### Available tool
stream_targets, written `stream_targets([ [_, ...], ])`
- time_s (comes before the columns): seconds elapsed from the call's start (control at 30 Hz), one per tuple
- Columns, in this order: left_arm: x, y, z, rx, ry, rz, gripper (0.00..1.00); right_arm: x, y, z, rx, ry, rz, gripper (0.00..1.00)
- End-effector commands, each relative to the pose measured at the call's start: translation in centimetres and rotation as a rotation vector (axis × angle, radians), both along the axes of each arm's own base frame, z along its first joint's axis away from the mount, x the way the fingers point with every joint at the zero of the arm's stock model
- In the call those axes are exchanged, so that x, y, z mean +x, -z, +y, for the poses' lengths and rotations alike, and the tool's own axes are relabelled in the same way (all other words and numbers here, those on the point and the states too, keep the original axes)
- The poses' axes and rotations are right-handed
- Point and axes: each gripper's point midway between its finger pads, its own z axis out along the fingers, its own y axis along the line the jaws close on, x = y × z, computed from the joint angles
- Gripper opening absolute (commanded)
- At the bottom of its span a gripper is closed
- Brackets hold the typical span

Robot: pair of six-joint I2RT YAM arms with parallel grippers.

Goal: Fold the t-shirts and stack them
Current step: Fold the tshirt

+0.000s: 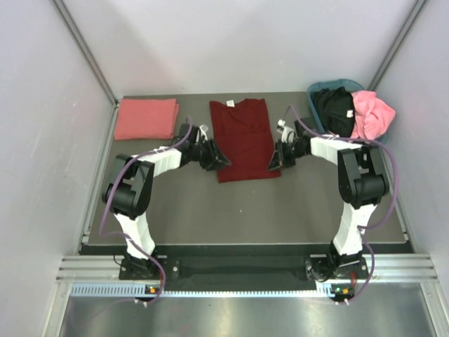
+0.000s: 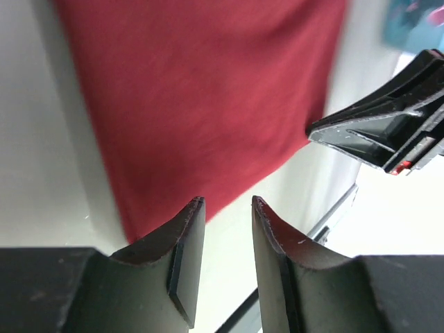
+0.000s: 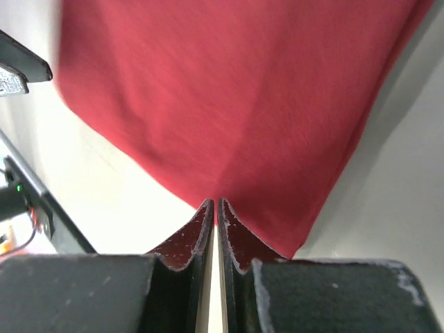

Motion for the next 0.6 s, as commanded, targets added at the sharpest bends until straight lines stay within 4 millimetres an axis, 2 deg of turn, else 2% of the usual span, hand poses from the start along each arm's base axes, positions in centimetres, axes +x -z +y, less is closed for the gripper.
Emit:
stream_targets([
  [0.0,-0.1,-0.2,-1.1,-0.086,0.016,-0.017,0.38,-0.5,1.3,-0.3,0.065,-0.009,0.027,0.06],
  [0.17,-1.3,4.8,1.8,0.099,-0.063,0.056,0.38,-0.6,3.8,-3.4,0.036,0.081,0.086,0.06],
  [0.23,-1.5,6.3,3.1,0.178,-0.097,0.078,0.38,-0.7,4.0,-3.9,0.035,0.092,0.094,0.06],
  [0.3,-1.7,6.9,3.7,0.209,-0.117,0.088,0.38,-0.7,4.0,-4.0,0.035,0.095,0.095,0.07],
  [0.37,-1.9,6.7,4.0,0.222,-0.121,0.091,0.38,-0.8,3.4,-3.3,0.066,0.078,0.091,0.08],
  [0.43,-1.7,5.8,4.0,0.221,-0.122,0.071,0.38,-0.7,2.6,-3.0,0.070,0.074,0.078,0.09],
  [0.5,-1.6,4.5,3.9,0.221,-0.104,0.061,0.39,-0.5,1.9,-2.9,0.074,0.082,0.069,0.09],
  [0.57,-1.7,2.3,3.5,0.205,-0.078,0.045,0.41,-0.2,0.8,-3.3,0.057,0.126,0.056,0.13],
])
